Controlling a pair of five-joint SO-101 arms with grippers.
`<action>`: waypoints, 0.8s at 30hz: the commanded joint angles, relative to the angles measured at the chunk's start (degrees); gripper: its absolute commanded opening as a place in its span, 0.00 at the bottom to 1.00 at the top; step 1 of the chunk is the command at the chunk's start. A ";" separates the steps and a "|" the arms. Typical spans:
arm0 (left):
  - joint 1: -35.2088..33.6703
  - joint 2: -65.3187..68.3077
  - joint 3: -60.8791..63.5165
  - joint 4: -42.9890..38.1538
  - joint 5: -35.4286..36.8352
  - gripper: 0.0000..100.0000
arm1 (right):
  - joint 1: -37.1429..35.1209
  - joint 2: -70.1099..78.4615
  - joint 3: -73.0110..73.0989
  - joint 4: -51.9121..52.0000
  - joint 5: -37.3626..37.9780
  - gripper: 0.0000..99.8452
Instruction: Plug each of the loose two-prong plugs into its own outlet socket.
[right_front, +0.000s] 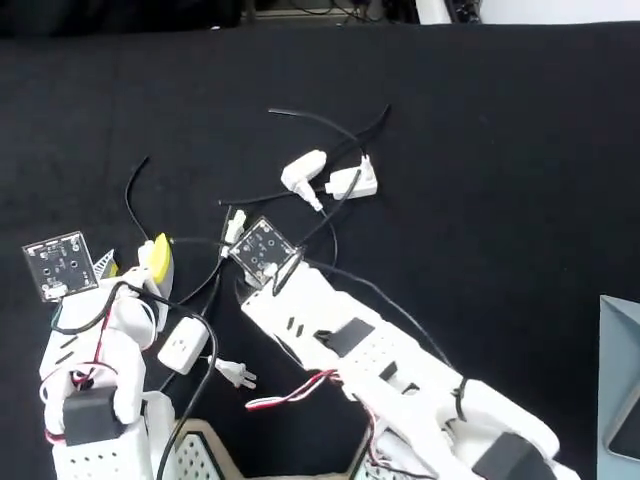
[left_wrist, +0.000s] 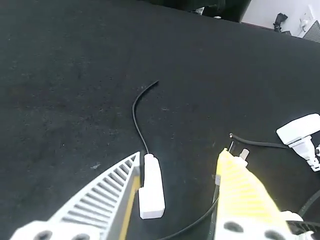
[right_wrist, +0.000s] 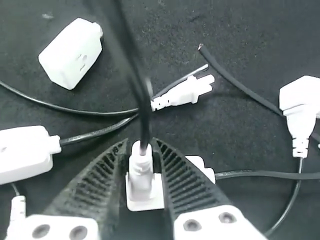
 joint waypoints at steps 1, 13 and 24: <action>0.04 -0.35 -2.59 -1.05 0.00 0.25 | 0.79 -2.95 -0.48 -1.23 -0.70 0.01; 0.04 -0.35 -2.42 -1.05 0.00 0.25 | 0.62 1.98 -0.84 -1.49 -0.70 0.01; 0.04 -0.35 -2.42 -1.05 0.00 0.25 | 0.53 2.24 0.22 -4.75 -0.79 0.01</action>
